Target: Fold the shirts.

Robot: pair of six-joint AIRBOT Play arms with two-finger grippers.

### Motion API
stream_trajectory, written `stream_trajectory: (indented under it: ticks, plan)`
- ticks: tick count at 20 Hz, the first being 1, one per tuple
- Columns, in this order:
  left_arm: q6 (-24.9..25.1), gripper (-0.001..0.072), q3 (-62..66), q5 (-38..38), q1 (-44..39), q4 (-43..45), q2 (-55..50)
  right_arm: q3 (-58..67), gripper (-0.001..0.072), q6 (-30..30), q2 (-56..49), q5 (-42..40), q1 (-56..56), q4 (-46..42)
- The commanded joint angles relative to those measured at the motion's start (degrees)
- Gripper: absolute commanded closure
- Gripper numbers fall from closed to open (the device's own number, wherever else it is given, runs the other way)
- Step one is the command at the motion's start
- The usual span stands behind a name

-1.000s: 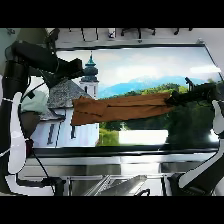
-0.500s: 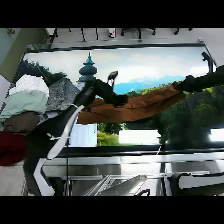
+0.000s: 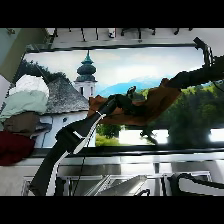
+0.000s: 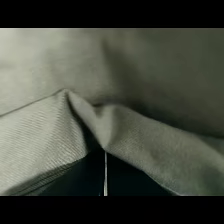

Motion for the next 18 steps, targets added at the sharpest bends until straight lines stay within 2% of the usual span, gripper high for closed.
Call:
stream_trajectory:
  ticks: [1,3,6,9,11,14,18]
  plan:
    - [-1.1,0.0693,1.3,2.2,0.8,-4.7,-1.0,0.0,0.0690,1.7,0.3,-0.1,1.5,-0.3]
    - [-1.1,0.0693,3.3,5.7,2.4,-5.8,0.9,0.0,0.0690,2.4,0.3,0.0,1.4,-0.3]
    - [-0.3,0.0693,0.2,10.2,7.6,-5.6,10.4,0.0,0.0690,4.1,0.0,0.5,1.4,-0.3]
    - [1.1,0.0693,-0.5,22.9,17.1,-5.1,22.9,0.0,0.0690,6.0,-1.0,1.0,2.2,0.3]
    - [1.1,0.0693,-0.5,28.3,24.3,-2.8,33.0,-0.5,0.0690,8.4,-1.2,3.9,5.2,0.5]
    - [1.0,0.0693,-0.5,29.1,35.5,7.2,48.6,-1.5,0.0690,13.0,-1.4,15.6,16.1,1.4]
    - [2.1,0.0693,-0.5,34.2,49.0,10.0,61.9,-1.8,0.0689,18.6,-9.1,43.8,38.3,1.5]
